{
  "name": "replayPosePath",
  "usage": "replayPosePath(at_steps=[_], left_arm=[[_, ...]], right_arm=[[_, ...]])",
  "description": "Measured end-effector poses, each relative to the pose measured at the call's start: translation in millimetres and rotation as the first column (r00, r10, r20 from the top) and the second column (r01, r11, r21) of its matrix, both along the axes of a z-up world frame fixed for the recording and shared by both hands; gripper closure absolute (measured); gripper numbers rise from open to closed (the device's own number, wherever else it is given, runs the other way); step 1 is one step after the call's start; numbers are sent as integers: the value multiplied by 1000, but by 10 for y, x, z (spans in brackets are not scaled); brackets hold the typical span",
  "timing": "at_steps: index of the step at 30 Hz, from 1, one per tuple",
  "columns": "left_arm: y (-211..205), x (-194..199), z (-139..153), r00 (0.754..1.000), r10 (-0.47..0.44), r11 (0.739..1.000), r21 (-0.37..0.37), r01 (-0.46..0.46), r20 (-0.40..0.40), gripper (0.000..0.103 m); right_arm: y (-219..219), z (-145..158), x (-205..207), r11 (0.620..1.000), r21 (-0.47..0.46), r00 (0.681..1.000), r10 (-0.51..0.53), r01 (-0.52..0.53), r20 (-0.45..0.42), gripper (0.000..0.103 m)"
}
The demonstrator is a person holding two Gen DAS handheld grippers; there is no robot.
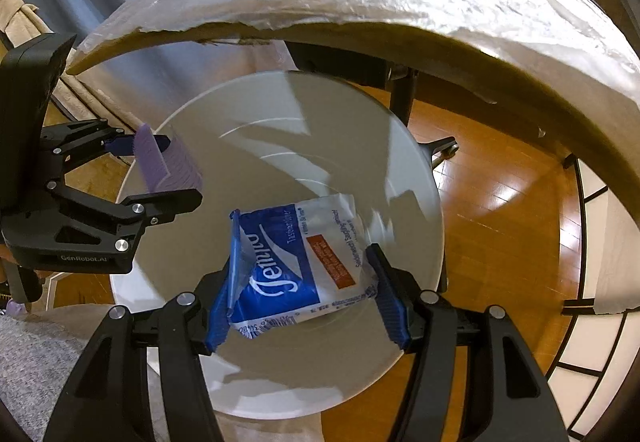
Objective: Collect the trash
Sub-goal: 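Carry the roller and tissue pack over the white bin and release both, then grasp the second purple roller with the left tool while the right tool grasps the tissue ball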
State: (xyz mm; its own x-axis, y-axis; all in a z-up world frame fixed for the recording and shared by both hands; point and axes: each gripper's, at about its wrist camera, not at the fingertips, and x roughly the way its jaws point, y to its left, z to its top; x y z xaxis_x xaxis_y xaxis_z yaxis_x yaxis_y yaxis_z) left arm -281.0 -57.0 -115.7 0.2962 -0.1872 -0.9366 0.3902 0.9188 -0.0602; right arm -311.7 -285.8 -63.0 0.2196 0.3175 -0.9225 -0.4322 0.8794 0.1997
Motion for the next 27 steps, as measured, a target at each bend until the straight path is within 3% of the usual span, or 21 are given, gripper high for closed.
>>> replayPosePath(at_steps=[16,17,18,19,24,27], left_arm=[[-70,73,-51,999,-4,1000,25,5,-34,30],[-72,79,-37,1000,-1,999,35,2,-20,27],[-67,82,-36,1000,5,999,48,-5,-12,15],[-60,86,-14,1000,15,999,50,-15,-3,12],[37,32,232,999,36,999,-36,-36,7,12],[139,-68,630,998,36,990,-140,-29,49,12]], right_arm=[[-30,-112,84,1000,-9,1000,-2,1,-29,43],[-26,-104,82,1000,-9,1000,3,-3,-26,37],[-22,-90,78,1000,-20,1000,0,-1,-16,30],[-34,-74,65,999,-32,1000,-9,9,3,17],[-160,162,-9,1000,3,998,-31,31,59,15],[-251,502,-106,999,20,989,-40,37,145,15]])
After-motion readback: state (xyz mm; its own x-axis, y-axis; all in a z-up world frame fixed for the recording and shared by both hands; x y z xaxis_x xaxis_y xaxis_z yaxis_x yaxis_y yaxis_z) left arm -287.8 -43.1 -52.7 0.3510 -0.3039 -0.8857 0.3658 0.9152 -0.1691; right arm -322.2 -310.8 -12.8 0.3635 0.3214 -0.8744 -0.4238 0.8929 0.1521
